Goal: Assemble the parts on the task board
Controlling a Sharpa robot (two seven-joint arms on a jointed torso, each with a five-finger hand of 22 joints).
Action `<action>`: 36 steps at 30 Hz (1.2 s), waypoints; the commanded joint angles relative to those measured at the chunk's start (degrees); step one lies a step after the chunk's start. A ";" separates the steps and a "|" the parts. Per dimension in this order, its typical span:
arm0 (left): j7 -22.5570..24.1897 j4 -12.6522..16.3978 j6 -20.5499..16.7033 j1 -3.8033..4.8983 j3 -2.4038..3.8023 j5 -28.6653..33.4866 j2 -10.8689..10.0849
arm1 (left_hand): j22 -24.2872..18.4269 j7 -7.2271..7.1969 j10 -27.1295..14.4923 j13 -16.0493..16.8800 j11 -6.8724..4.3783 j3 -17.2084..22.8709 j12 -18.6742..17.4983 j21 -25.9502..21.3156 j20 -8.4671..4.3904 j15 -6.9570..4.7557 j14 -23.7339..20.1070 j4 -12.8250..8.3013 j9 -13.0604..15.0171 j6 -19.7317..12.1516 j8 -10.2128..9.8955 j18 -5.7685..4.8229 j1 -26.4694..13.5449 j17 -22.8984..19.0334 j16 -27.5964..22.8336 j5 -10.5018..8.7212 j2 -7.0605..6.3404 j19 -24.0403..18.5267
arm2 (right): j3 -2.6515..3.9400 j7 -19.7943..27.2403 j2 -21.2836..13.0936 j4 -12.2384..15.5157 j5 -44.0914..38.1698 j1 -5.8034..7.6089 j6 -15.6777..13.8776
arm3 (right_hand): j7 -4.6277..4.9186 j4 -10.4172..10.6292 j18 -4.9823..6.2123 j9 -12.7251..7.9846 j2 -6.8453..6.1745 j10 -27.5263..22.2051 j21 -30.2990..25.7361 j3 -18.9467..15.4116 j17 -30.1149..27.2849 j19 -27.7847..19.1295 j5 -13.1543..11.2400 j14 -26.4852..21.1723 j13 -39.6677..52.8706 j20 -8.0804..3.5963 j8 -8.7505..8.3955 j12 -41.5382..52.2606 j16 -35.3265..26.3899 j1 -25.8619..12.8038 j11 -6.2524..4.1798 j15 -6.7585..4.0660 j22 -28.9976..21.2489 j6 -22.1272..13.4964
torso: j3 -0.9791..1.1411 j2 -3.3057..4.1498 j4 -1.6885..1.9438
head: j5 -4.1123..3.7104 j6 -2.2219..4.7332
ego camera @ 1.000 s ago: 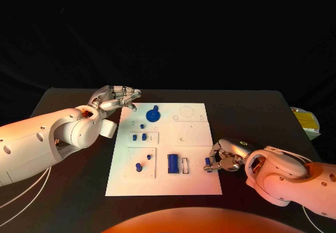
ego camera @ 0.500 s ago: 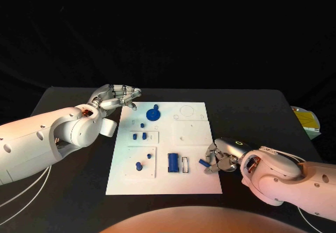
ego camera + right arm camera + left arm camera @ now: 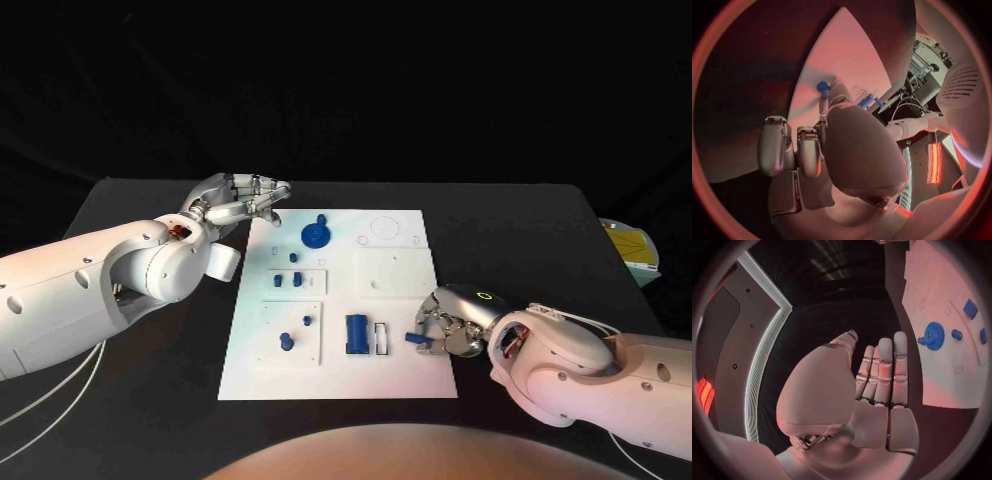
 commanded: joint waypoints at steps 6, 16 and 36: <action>0.40 0.18 0.60 0.01 0.03 -0.04 0.06 | -0.06 -0.13 -0.47 -0.08 -0.02 -0.14 0.18 -0.23 0.04 -0.01 -0.51 -0.03 -0.10 -0.47 0.26 0.28 0.18 -0.06 0.24 -0.21 0.64 0.38 | -0.47 -2.55 0.26 -1.02 -0.69 -0.55 2.63 | 0.14 -9.40 -0.60 1.98 -0.88 0.61 -0.35 37.08 9.98 1.22 2.61 4.96 -1.99 0.38 1.30 -1.49 0.20 -8.60 0.10 0.25 10.75 0.07 | 0.00 -0.02 -0.01 | 0.09 -0.11; 0.34 0.18 0.55 0.01 0.03 -0.04 0.04 | -0.06 -0.13 -0.51 -0.08 -0.02 -0.09 0.20 -0.24 0.04 -0.02 -0.52 -0.06 -0.11 -0.49 0.27 0.28 0.26 -0.07 0.25 -0.20 0.68 0.39 | -0.47 -2.89 0.39 -1.24 -1.22 -0.54 5.38 | 0.55 -16.02 -0.45 2.61 0.33 0.13 -1.37 45.59 9.76 1.01 3.16 4.92 -2.73 0.60 1.10 -3.02 0.09 -18.67 0.54 0.48 10.83 -1.21 | -0.01 0.00 0.00 | 0.08 -0.08; 0.32 0.18 0.60 -0.01 0.02 -0.04 0.28 | -0.06 -0.12 -0.57 -0.09 -0.02 0.01 0.25 -0.25 0.04 -0.02 -0.53 -0.13 -0.12 -0.54 0.29 0.29 0.46 -0.09 0.27 -0.19 0.72 0.41 | -0.35 0.03 2.24 1.70 1.31 1.64 -4.16 | -0.20 -15.54 -0.85 3.62 -0.15 1.53 0.66 42.52 10.98 1.83 -1.56 5.19 -0.53 0.46 2.29 0.45 0.51 -25.47 0.04 0.17 11.44 -0.48 | 0.00 0.03 0.08 | 0.05 0.09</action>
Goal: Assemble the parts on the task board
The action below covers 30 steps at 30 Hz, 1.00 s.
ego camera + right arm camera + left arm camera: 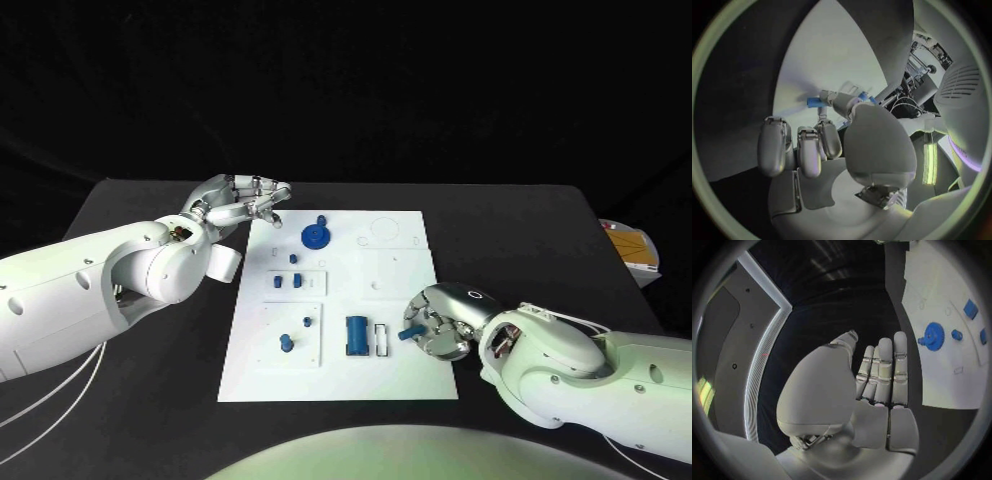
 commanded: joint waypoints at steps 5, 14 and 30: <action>0.36 0.20 0.60 0.01 0.03 -0.04 0.14 | -0.06 0.10 -0.63 -0.11 -0.01 0.09 0.29 -0.26 0.03 -0.02 -0.55 -0.17 -0.09 -0.38 0.31 0.30 0.40 -0.07 0.29 -0.20 0.53 0.42 | 0.06 1.30 1.20 0.56 4.00 0.76 -3.40 | -1.06 6.81 -0.96 0.88 2.70 1.53 0.79 1.73 11.35 2.06 -1.19 5.26 6.63 -0.07 0.86 1.10 0.41 -5.63 -0.22 0.05 11.61 1.08 | -0.07 0.01 0.03 | 0.19 -0.20; 0.34 0.32 0.63 0.01 0.03 -0.04 0.10 | -0.06 0.10 -0.63 -0.11 -0.01 0.09 0.29 -0.26 0.03 -0.02 -0.55 -0.17 -0.09 -0.38 0.31 0.30 0.40 -0.07 0.29 -0.20 0.53 0.42 | 0.07 1.21 2.56 -0.03 6.06 0.93 -1.25 | -1.24 8.56 -0.97 0.79 2.27 1.73 0.80 -0.43 11.53 2.13 -1.54 5.29 7.06 -0.20 0.97 1.69 0.47 -7.11 -0.36 -0.09 11.63 1.38 | -0.08 -0.01 -0.02 | 0.29 -0.36; 0.21 0.46 0.66 0.01 0.03 -0.04 -0.06 | -0.06 0.10 -0.67 -0.11 0.00 0.14 0.32 -0.26 0.03 -0.02 -0.56 -0.18 -0.10 -0.39 0.33 0.30 0.48 -0.08 0.30 -0.20 0.55 0.43 | 0.04 -1.30 4.69 -1.83 8.12 0.63 4.92 | -1.62 14.45 -1.00 -0.09 1.76 2.03 0.71 -8.55 11.73 2.25 3.65 5.33 7.89 -0.47 1.38 2.60 0.53 -9.49 -0.65 -0.34 11.68 2.65 | -0.07 0.00 -0.03 | 0.40 -0.80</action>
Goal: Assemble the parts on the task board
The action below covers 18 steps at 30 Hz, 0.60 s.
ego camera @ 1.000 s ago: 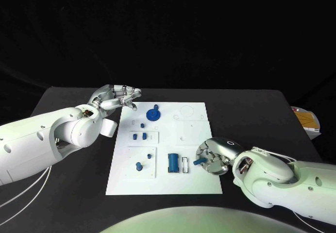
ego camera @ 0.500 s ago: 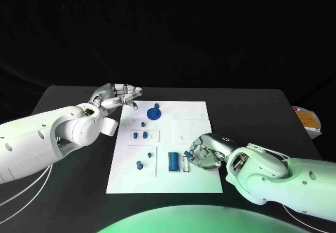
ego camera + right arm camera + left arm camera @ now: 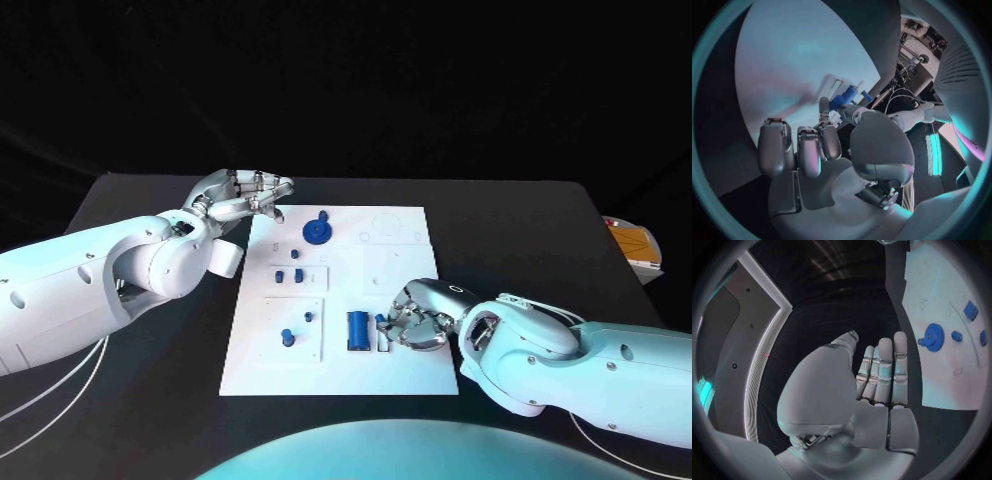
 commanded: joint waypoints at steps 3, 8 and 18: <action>0.24 0.18 0.66 0.02 0.04 -0.04 0.02 | -0.06 0.10 -0.25 -0.07 -0.01 0.14 0.32 -0.26 0.03 -0.02 -0.56 -0.18 -0.05 -0.39 0.33 0.30 0.18 -0.09 0.30 -0.20 0.25 0.43 | -0.02 -1.70 0.37 -0.21 0.85 -0.29 3.78 | 0.07 0.08 -0.99 -0.08 -0.29 2.27 0.13 -0.52 11.72 2.24 0.30 5.32 7.95 -0.47 -0.13 0.24 0.32 0.10 -0.43 -0.35 11.64 -0.26 | 0.04 0.00 -0.02 | 0.03 -0.20; 0.21 0.19 0.66 0.02 0.04 -0.04 0.00 | -0.06 0.12 -0.32 -0.08 0.01 0.22 0.38 -0.27 0.03 -0.02 -0.59 -0.19 -0.06 -0.43 0.36 0.30 0.31 -0.11 0.32 -0.21 0.25 0.45 | -0.02 -2.13 0.57 -0.27 1.07 -0.53 3.98 | 0.05 0.12 -0.99 -0.08 -0.26 2.29 0.13 -0.60 11.72 2.24 0.37 5.32 7.98 -0.47 -0.10 0.29 0.32 0.16 -0.45 -0.36 11.64 -0.22 | 0.04 0.00 -0.04 | 0.07 -0.26; 0.16 0.15 0.64 0.02 0.04 -0.04 -0.01 | -0.06 0.12 -0.32 -0.08 0.01 0.22 0.38 -0.27 0.03 -0.02 -0.59 -0.19 -0.06 -0.43 0.36 0.30 0.31 -0.11 0.32 -0.21 0.25 0.45 | -0.02 -2.59 0.78 -0.52 0.97 -0.64 4.09 | -0.06 0.16 -0.96 -0.12 -0.01 2.30 -0.02 -0.91 11.72 2.21 0.80 5.32 7.99 -0.51 0.00 0.28 0.32 0.61 -0.54 -0.42 11.61 -0.10 | 0.08 0.04 -0.02 | 0.01 -0.27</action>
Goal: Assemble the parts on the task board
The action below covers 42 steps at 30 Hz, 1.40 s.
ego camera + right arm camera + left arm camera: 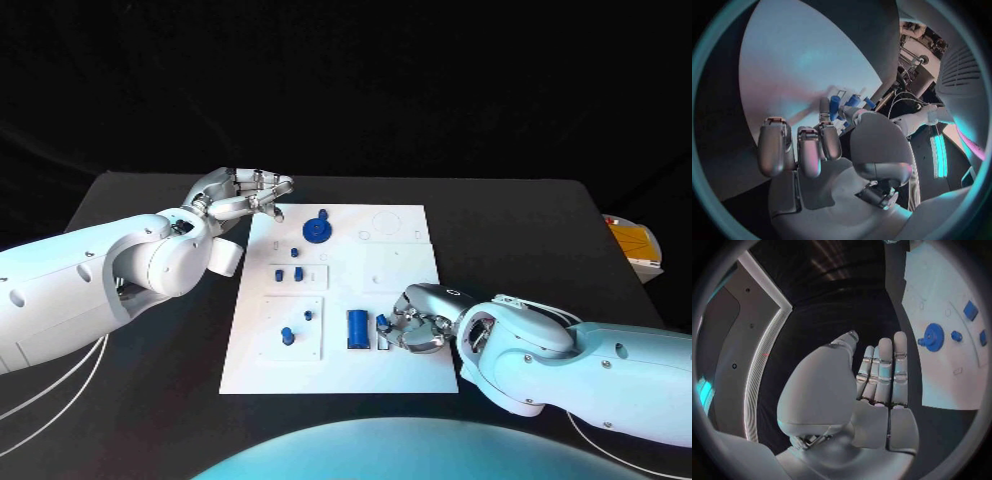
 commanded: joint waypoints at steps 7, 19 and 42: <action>0.20 0.12 0.63 0.02 0.04 -0.04 0.08 | -0.06 0.12 -0.32 -0.08 0.01 0.22 0.37 -0.27 0.03 0.19 -0.38 -0.19 -0.07 -0.43 0.36 0.29 0.31 -0.05 0.32 -0.21 0.25 0.45 | -0.08 -0.68 0.27 0.21 0.39 -0.22 1.71 | -0.30 0.06 -0.98 -0.09 0.34 2.21 0.07 -0.82 11.73 2.24 0.47 5.33 8.23 -0.57 0.25 0.65 0.33 1.16 -0.45 -0.51 11.65 0.32 | 0.02 0.03 0.00 | -0.02 -0.11; -0.03 0.07 0.67 0.02 0.04 -0.05 0.07 | -0.05 0.15 -0.45 -0.11 0.03 0.28 0.43 -0.28 0.04 0.20 -0.41 -0.16 -0.09 -0.47 0.40 0.29 0.41 -0.08 0.34 -0.22 0.23 0.47 | -0.08 0.05 0.04 0.90 0.71 -0.25 1.35 | -0.53 1.28 -1.02 -0.26 1.68 2.49 0.27 -1.86 11.90 2.34 1.95 5.37 8.66 -0.77 0.67 1.29 0.38 1.52 -0.67 -0.72 11.72 0.73 | 0.02 0.00 -0.02 | 0.05 -0.13; -0.15 0.02 0.62 0.02 0.04 -0.06 0.09 | -0.05 0.19 -0.59 -0.13 0.07 0.28 0.49 -0.30 0.05 0.23 -0.43 -0.06 -0.11 -0.55 0.43 0.28 0.35 -0.11 0.37 -0.23 0.21 0.48 | -0.07 0.43 -0.45 0.89 0.73 -0.26 0.24 | -0.62 2.36 -1.02 -1.24 2.13 2.50 0.13 -8.75 11.98 2.37 3.05 5.38 8.70 -0.86 0.97 0.91 0.40 -3.61 -0.73 -0.78 11.71 0.76 | 0.04 0.00 0.02 | -0.04 0.00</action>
